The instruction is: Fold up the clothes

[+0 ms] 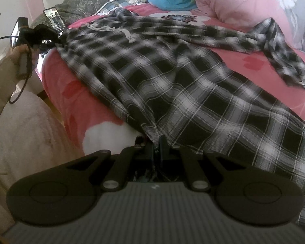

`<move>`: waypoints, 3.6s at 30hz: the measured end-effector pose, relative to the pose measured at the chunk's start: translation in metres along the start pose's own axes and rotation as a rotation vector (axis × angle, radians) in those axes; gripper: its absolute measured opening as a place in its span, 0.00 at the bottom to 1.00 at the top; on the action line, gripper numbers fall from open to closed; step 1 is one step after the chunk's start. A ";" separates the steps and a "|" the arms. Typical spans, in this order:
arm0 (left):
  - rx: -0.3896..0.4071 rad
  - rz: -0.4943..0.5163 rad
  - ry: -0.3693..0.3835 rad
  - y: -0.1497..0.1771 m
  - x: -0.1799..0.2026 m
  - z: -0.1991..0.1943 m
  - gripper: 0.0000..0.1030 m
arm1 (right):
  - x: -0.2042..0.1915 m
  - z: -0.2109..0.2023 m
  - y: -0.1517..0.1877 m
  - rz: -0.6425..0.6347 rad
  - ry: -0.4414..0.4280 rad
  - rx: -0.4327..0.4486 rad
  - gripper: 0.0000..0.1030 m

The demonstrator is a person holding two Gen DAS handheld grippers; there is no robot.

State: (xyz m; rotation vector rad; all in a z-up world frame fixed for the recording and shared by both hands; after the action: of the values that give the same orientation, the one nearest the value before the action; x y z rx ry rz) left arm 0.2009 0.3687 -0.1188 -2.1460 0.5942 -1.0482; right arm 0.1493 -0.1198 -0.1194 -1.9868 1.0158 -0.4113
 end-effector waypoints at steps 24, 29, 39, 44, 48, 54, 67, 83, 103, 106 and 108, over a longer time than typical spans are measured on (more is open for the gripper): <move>-0.395 0.363 0.465 0.148 0.130 -0.160 0.51 | 0.004 -0.064 0.053 0.303 -0.090 0.091 0.09; -0.442 0.199 0.375 0.168 0.108 -0.136 0.51 | -0.002 -0.089 0.041 0.162 -0.013 0.180 0.15; -0.380 0.010 0.276 0.158 0.077 -0.112 0.38 | -0.052 -0.048 0.003 -0.190 -0.075 0.234 0.22; -0.351 0.006 0.272 0.155 0.076 -0.105 0.26 | -0.077 -0.009 -0.005 -0.392 -0.073 0.199 0.21; -0.319 0.023 0.266 0.153 0.075 -0.100 0.03 | -0.076 0.015 -0.002 -0.439 -0.016 0.166 0.13; -0.276 0.050 0.280 0.142 0.077 -0.114 0.01 | -0.078 0.007 -0.006 -0.337 -0.065 0.183 0.01; -0.347 0.082 0.229 0.153 0.056 -0.113 0.03 | -0.084 0.008 0.015 -0.271 -0.146 0.109 0.01; -0.318 0.405 0.513 0.169 0.169 -0.147 0.47 | -0.020 -0.072 0.020 0.166 -0.148 0.206 0.14; -0.298 0.611 0.623 0.240 0.240 -0.140 0.44 | 0.283 -0.266 0.173 0.981 0.788 0.407 0.61; -0.273 0.656 0.709 0.247 0.267 -0.152 0.45 | 0.282 -0.251 0.172 0.960 0.767 0.401 0.59; -0.300 0.679 0.740 0.263 0.279 -0.155 0.45 | 0.281 -0.245 0.171 0.911 0.778 0.382 0.52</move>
State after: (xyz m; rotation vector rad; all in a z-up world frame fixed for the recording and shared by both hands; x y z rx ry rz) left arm 0.2076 -0.0444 -0.0994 -1.5031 1.7658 -1.3751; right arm 0.0884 -0.5248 -0.1355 -0.8419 1.9942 -0.7924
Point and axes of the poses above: each gripper's, at about its wrist camera, not at the fingertips, and z roughly the way its jaws point, x to its right, y to its underside, the point moved 8 cm from there along z, roughly the way its jaws point, and after that the axes turned 11 degrees about x, right-handed, at the moved point
